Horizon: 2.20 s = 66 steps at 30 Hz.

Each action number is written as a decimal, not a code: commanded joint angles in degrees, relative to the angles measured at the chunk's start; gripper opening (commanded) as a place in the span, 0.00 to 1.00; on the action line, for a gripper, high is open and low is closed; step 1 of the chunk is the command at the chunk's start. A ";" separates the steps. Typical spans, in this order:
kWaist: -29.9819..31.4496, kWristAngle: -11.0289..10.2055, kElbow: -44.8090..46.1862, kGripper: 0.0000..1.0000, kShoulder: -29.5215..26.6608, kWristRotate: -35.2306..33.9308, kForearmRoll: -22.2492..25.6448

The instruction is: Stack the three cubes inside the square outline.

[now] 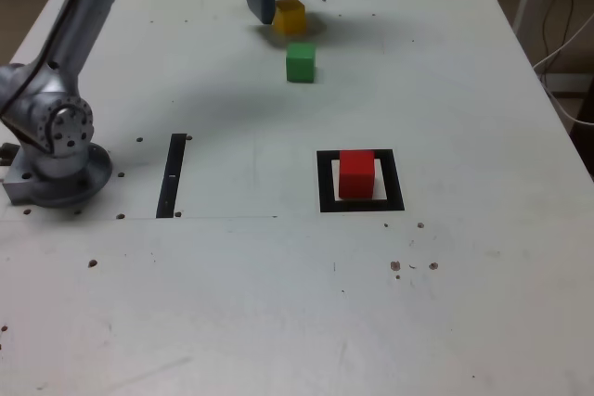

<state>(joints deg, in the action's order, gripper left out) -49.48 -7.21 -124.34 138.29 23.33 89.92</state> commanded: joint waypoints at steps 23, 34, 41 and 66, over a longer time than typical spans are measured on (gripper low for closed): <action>0.24 0.29 -6.31 0.33 4.42 -0.59 3.70; 0.70 0.26 -6.52 0.28 4.87 -0.56 3.77; 0.71 0.22 -6.68 0.28 4.68 -0.52 3.77; 8.47 -0.03 3.76 0.28 -10.00 0.08 3.79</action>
<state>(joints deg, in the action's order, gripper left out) -42.36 -7.27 -121.36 130.18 23.37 92.98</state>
